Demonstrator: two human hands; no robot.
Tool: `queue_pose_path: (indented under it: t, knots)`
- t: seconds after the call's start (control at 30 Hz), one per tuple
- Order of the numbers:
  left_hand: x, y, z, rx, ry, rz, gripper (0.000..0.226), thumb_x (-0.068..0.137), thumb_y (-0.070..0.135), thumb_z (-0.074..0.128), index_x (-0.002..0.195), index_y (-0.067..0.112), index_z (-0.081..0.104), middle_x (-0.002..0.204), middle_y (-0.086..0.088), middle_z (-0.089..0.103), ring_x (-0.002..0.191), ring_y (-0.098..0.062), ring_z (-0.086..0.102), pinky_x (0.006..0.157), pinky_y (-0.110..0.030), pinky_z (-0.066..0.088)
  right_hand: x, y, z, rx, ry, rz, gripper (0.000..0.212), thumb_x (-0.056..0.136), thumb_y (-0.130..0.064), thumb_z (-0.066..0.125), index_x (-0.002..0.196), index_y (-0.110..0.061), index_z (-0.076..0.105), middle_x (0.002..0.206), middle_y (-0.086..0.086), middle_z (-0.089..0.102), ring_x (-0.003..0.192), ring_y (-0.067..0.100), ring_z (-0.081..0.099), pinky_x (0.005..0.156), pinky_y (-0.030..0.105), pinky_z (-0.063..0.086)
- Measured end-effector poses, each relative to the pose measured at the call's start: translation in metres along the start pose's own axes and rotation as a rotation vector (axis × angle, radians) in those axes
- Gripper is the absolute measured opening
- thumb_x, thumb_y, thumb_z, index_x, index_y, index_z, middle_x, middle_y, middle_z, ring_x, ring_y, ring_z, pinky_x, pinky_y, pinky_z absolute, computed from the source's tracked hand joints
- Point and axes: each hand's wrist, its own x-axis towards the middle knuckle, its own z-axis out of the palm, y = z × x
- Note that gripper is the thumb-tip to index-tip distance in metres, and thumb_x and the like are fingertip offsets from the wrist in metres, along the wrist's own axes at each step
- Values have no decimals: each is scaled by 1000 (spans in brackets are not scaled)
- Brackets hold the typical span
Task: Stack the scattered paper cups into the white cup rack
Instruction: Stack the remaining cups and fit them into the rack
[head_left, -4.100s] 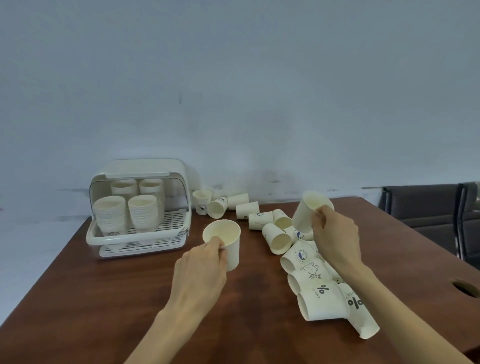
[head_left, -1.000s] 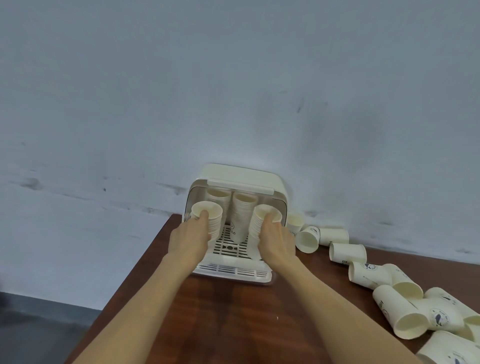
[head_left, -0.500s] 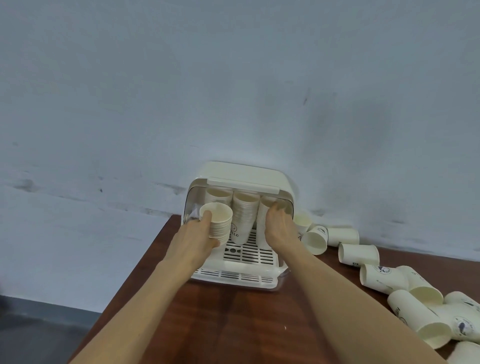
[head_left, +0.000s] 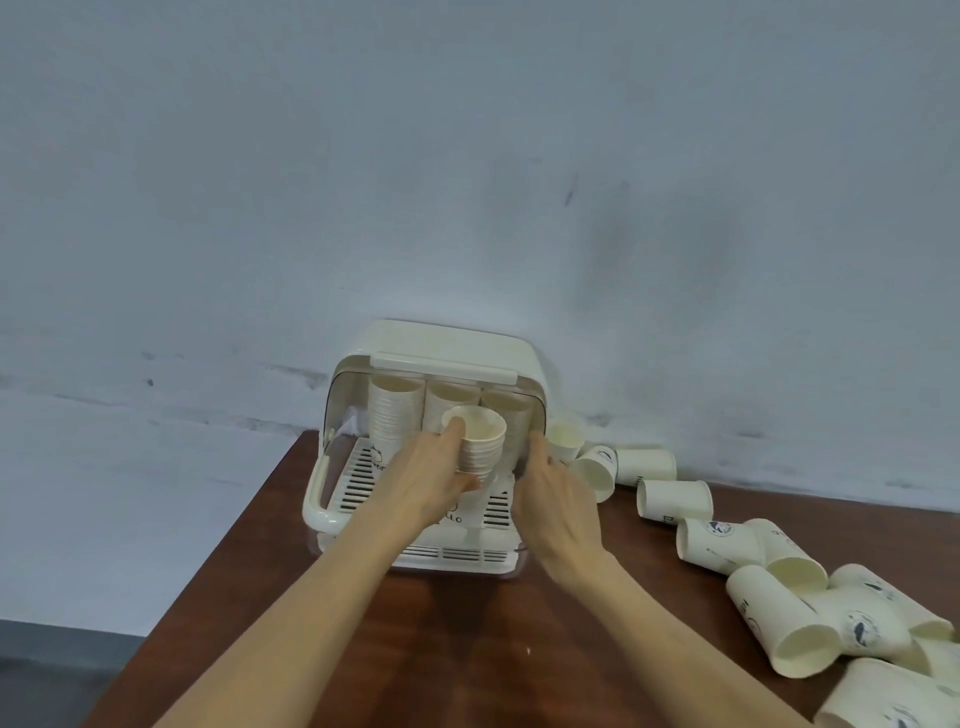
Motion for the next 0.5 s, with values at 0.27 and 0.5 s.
queue_pose_path:
  t: [0.27, 0.5]
  knots:
    - [10, 27, 24, -2, -12, 12, 46, 86, 32, 65, 116, 14, 36, 96, -11, 65, 88, -33, 61, 71, -45, 51, -30, 19, -20, 16, -69, 56, 50, 87, -8, 40, 135, -16, 30, 104, 8, 65, 86, 37, 63, 63, 38, 41]
    - [7, 33, 23, -50, -14, -27, 43, 87, 29, 64, 117, 17, 35, 91, -8, 63, 86, -31, 61, 64, -36, 43, -41, 25, -28, -2, -85, 107, 48, 88, -10, 40, 135, -13, 31, 101, 7, 65, 89, 35, 63, 62, 36, 35]
